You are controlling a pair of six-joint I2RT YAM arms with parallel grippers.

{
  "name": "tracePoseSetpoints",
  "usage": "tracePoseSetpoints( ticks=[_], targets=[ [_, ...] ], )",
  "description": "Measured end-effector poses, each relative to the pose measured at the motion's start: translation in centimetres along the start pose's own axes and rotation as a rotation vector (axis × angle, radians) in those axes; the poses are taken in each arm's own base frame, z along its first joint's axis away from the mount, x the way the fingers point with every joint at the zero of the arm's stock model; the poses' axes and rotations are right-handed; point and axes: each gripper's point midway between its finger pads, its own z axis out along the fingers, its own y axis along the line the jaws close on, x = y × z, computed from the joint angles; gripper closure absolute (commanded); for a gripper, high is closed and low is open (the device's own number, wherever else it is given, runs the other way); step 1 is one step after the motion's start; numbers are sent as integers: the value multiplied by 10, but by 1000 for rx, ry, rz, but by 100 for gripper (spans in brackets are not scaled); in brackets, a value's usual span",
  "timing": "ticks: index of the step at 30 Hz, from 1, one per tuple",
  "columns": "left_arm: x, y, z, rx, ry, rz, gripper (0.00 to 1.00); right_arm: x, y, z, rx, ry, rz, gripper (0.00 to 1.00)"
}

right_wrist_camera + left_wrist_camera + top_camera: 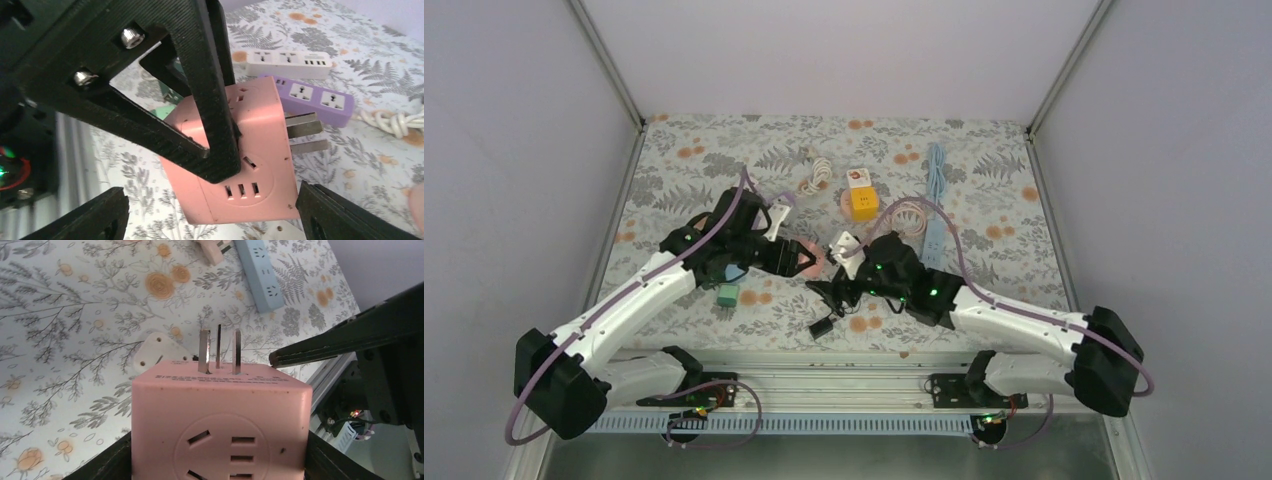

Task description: Insert the plug

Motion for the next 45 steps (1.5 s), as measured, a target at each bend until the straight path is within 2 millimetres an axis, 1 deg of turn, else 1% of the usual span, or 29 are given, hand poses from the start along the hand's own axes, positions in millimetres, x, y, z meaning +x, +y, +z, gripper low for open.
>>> tracePoseSetpoints(
  ticks=[2, 3, 6, 8, 11, 15, 19, 22, 24, 28, 29, 30, 32, 34, 36, 37, 39, 41, 42, 43, 45],
  targets=[
    [2, 4, -1, -16, 6, -6, 41, 1, -2, 9, 53, 32, -33, 23],
    [3, 7, -1, -26, 10, -12, 41, 2, -3, 12, 76, 43, -44, 23],
    [5, 9, -2, -38, 16, -16, 41, 6, -9, 21, 139, 69, -62, 17],
    [5, 3, -3, -15, 15, -1, 41, 9, -13, 24, 168, 80, -66, 10],
    [5, -1, -7, -4, 4, 21, 41, 11, -20, 25, 210, 88, -71, 10],
    [1, -1, -8, -10, -13, 35, 41, 6, -23, 24, 248, 85, -78, 18],
    [-4, -2, -9, -7, -32, 44, 40, 4, -21, 25, 234, 81, -81, 36],
    [-4, -1, -10, -16, -36, 36, 33, 4, -19, 25, 222, 82, -98, 42],
    [-5, -1, -11, -19, -44, 29, 21, 4, -18, 26, 218, 81, -103, 43],
    [-12, -8, -19, -4, -90, 53, 6, -3, -19, 24, 202, 48, -72, 46],
    [-17, -10, -23, -4, -118, 60, 2, -6, -20, 23, 195, 37, -58, 47],
    [-22, -11, -28, -11, -151, 68, 0, -10, -21, 21, 186, 18, -38, 47],
    [-34, -8, -39, -55, -225, 84, 0, -18, -25, 16, 176, -20, 7, 46],
    [-49, -5, -57, -115, -331, 99, 0, -30, -32, 10, 168, -68, 58, 46],
    [-67, -6, -83, -166, -468, 125, 0, -40, -38, 4, 158, -109, 113, 46],
    [-78, -9, -103, -186, -567, 142, 0, -45, -43, 1, 154, -131, 150, 46],
    [-93, -17, -133, -200, -718, 179, 0, -52, -52, -3, 147, -161, 222, 46],
    [-102, -23, -155, -206, -840, 215, 0, -59, -62, -7, 138, -186, 314, 46],
    [-106, -25, -163, -210, -889, 235, 0, -63, -66, -9, 135, -198, 348, 46],
    [-108, -25, -166, -216, -921, 249, 0, -68, -69, -10, 127, -212, 386, 46],
    [-112, -21, -161, -236, -945, 276, 0, -79, -76, -14, 111, -249, 463, 46]
  ],
)
